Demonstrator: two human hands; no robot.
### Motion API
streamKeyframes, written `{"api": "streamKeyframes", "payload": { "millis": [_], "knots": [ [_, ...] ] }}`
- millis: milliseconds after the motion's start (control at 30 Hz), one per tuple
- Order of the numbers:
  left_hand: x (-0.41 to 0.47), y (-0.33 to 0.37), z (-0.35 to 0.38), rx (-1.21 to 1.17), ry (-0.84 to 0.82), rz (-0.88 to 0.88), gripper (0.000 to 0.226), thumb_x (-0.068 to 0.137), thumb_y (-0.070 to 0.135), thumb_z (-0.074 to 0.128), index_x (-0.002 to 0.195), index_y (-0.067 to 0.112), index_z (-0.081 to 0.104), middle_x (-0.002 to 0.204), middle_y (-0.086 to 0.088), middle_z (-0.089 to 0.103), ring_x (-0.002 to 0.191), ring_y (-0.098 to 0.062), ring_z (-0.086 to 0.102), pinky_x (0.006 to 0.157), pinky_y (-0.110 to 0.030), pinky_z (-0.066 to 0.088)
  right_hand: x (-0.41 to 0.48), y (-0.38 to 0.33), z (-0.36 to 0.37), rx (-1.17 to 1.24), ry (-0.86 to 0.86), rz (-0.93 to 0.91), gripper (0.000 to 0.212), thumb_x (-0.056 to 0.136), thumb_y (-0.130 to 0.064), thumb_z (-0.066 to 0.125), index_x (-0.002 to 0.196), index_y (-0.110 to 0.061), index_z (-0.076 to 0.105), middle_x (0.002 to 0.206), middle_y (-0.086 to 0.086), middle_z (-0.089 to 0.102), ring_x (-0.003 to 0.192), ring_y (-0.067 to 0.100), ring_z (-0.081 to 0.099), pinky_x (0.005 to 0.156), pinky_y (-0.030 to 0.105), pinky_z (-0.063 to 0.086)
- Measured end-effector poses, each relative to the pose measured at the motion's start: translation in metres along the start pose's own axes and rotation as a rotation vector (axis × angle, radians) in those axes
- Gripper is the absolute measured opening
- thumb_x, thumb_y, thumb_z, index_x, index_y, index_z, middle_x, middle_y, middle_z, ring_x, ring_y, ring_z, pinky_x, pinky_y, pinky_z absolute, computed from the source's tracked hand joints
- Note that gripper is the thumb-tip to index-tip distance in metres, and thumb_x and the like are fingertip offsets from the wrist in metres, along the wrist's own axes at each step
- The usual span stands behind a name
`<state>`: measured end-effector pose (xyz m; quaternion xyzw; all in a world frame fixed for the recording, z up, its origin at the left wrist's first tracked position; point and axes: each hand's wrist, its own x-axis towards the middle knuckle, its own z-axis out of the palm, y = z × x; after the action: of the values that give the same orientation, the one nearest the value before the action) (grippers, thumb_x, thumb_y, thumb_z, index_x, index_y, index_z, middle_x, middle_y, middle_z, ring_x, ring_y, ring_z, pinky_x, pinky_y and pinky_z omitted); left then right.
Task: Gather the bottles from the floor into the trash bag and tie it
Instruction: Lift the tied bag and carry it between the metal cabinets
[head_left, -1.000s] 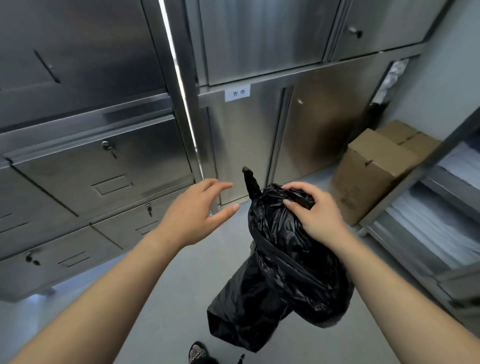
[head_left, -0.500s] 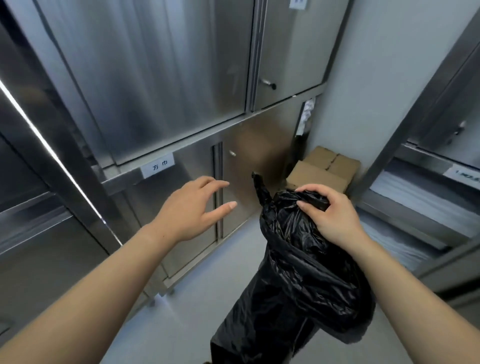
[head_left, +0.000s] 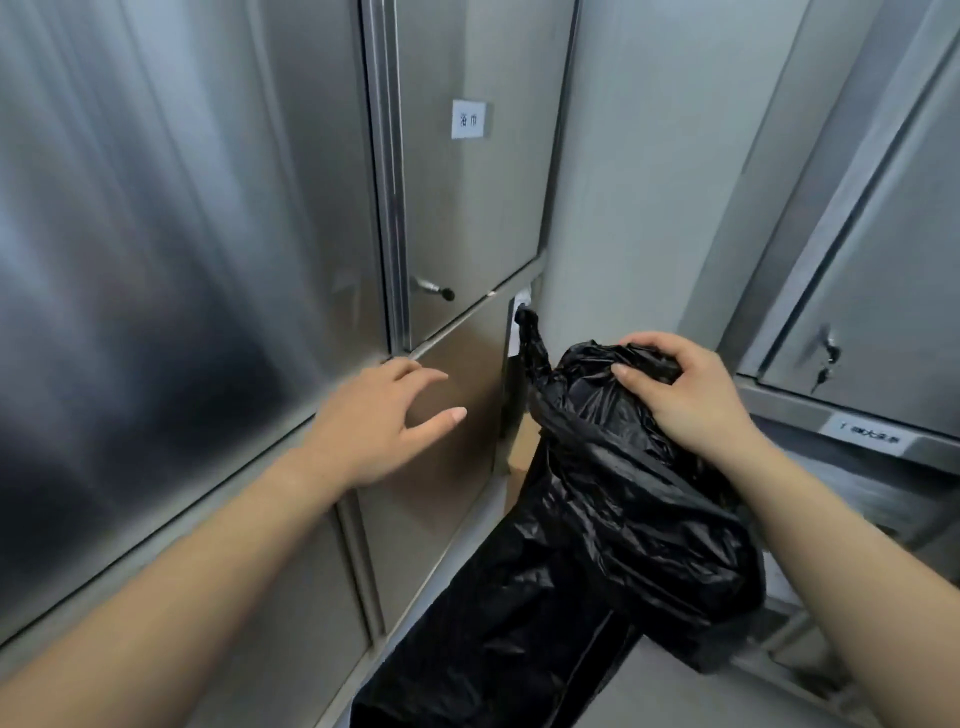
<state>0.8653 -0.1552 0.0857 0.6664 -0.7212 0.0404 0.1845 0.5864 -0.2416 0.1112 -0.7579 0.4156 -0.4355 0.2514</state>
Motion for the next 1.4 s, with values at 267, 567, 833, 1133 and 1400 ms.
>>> {"api": "streamKeyframes", "payload": {
  "millis": [267,567,833,1133,1400],
  "knots": [
    [0.138,-0.003,-0.029,0.011,0.177,-0.009,0.065,0.083,0.074,0.024,0.124,0.034,0.053,0.125,0.01,0.055,0.113,-0.01,0.052,0.085,-0.032,0.048,0.146,-0.004,-0.034,0.068,0.06,-0.13,0.015,0.084,-0.006,0.066,0.087,-0.021,0.062,0.079,-0.017,0.06,0.063,-0.025,0.05,0.064,-0.005,0.033],
    [0.257,-0.018,-0.043,-0.2,0.356,0.013,0.056,0.082,0.073,0.032,0.125,0.04,0.048,0.123,0.02,0.05,0.108,0.003,0.047,0.079,-0.014,0.035,0.277,0.001,-0.06,0.043,0.125,-0.314,0.023,0.084,-0.004,0.066,0.083,-0.026,0.059,0.079,-0.019,0.059,0.066,-0.024,0.052,0.067,-0.004,0.033],
    [0.382,-0.028,-0.031,-0.306,0.418,0.108,0.054,0.078,0.072,0.036,0.121,0.043,0.05,0.12,0.019,0.055,0.104,-0.001,0.054,0.086,-0.027,0.045,0.379,0.03,-0.076,-0.033,0.251,-0.358,0.018,0.084,-0.004,0.066,0.094,-0.018,0.062,0.091,-0.007,0.061,0.08,-0.002,0.056,0.073,-0.002,0.036],
    [0.527,-0.022,0.005,-0.431,0.368,0.238,0.052,0.079,0.069,0.038,0.122,0.042,0.05,0.121,0.014,0.056,0.11,-0.004,0.051,0.087,-0.026,0.039,0.478,0.09,-0.095,-0.088,0.4,-0.24,0.018,0.084,-0.005,0.065,0.092,-0.02,0.061,0.094,-0.003,0.063,0.092,0.012,0.057,0.085,0.02,0.042],
    [0.611,-0.008,0.025,-0.531,0.314,0.309,0.045,0.086,0.061,0.044,0.124,0.036,0.052,0.12,0.015,0.056,0.107,0.003,0.049,0.082,-0.011,0.031,0.543,0.128,-0.101,-0.105,0.462,-0.237,0.017,0.084,-0.006,0.065,0.09,-0.021,0.062,0.087,-0.011,0.062,0.087,0.007,0.058,0.078,0.01,0.043]
  ]
}}
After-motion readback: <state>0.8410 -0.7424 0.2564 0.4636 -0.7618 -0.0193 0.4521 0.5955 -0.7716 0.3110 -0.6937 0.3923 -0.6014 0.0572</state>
